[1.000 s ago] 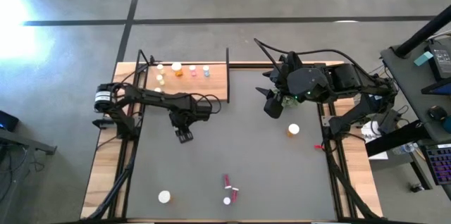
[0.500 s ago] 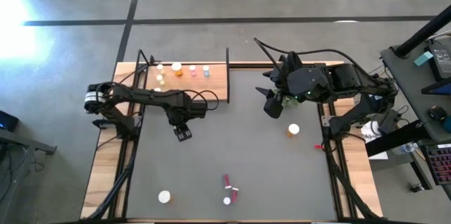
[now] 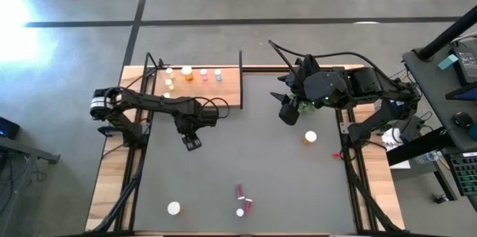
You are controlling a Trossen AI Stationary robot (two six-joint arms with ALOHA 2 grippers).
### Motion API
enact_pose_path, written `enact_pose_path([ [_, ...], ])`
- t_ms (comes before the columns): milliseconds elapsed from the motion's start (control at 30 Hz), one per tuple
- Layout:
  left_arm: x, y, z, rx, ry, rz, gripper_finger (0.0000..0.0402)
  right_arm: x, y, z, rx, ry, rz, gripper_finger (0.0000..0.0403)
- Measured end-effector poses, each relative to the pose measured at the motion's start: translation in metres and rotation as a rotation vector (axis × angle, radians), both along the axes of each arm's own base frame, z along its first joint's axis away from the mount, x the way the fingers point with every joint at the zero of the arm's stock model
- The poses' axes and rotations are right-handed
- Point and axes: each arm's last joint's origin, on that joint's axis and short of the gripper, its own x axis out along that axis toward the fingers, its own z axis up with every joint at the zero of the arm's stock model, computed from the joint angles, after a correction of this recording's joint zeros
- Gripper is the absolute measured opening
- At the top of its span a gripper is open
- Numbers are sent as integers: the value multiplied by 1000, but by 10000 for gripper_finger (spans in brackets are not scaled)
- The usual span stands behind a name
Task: Pick and place medicine bottles onto shelf by color
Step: Put the right pink pill bottle on the shelf aligned with the other pink bottle
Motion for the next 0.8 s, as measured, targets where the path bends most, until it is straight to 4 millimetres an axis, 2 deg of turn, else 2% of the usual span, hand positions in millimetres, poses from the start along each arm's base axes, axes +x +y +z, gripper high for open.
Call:
enact_pose_path([
  [167,-2,0,-5,0,6,1,179,0,0,0,-1,0,1,228],
  [467,1,0,-2,2,-15,1,137,0,0,0,-1,0,1,228],
  [800,5,1,-3,7,-66,-4,134,0,0,0,-1,0,1,228],
])
